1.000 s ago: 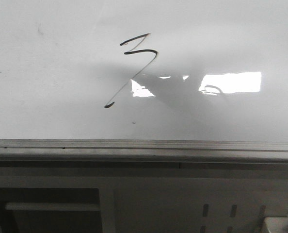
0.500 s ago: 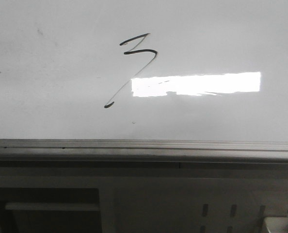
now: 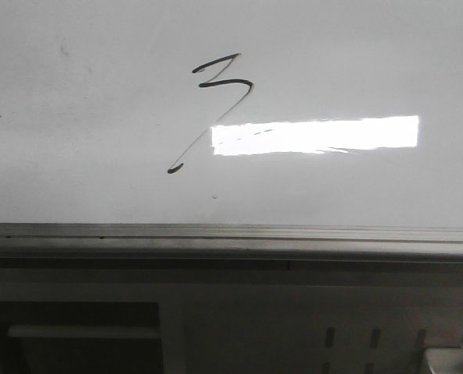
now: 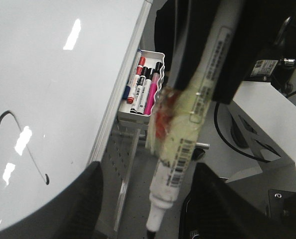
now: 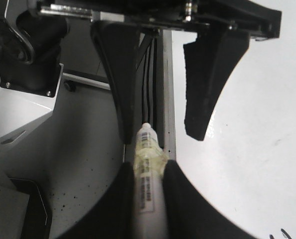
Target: Write number 3 on whiteboard
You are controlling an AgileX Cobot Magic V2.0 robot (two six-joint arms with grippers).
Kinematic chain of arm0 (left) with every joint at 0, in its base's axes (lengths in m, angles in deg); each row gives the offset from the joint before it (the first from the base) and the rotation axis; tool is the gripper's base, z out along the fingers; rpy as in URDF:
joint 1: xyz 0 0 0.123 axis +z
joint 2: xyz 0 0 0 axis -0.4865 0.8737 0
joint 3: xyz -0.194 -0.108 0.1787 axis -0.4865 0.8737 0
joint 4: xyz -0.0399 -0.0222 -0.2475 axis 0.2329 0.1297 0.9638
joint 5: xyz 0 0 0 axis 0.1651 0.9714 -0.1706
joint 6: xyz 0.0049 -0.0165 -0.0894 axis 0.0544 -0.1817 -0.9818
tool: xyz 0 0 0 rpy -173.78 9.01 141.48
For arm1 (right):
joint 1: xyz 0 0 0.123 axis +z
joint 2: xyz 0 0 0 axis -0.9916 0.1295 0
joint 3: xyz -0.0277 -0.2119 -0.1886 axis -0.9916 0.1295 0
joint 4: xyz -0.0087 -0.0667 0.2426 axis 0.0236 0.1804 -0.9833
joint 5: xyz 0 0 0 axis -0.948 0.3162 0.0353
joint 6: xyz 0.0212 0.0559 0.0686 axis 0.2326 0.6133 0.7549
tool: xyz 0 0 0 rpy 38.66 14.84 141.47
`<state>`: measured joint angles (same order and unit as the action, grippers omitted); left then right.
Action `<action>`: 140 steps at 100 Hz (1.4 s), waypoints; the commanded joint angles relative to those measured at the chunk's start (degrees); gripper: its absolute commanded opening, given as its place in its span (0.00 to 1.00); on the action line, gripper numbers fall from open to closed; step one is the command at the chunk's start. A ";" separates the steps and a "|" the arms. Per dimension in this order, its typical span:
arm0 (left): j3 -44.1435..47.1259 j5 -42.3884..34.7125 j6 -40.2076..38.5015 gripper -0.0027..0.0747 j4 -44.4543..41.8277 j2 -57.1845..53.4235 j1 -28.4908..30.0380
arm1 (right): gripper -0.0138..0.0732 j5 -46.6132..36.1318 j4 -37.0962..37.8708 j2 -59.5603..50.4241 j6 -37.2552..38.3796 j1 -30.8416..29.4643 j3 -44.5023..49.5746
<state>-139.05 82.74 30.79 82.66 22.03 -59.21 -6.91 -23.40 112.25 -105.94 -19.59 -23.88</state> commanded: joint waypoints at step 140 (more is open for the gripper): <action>7.19 -32.03 -17.02 0.01 1.12 3.19 -4.99 | 0.71 -13.76 -3.91 -7.77 4.06 -11.50 -1.93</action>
<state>-133.12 63.09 19.08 82.06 25.21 -64.21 -15.63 -25.50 108.21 -103.39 -28.45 -23.88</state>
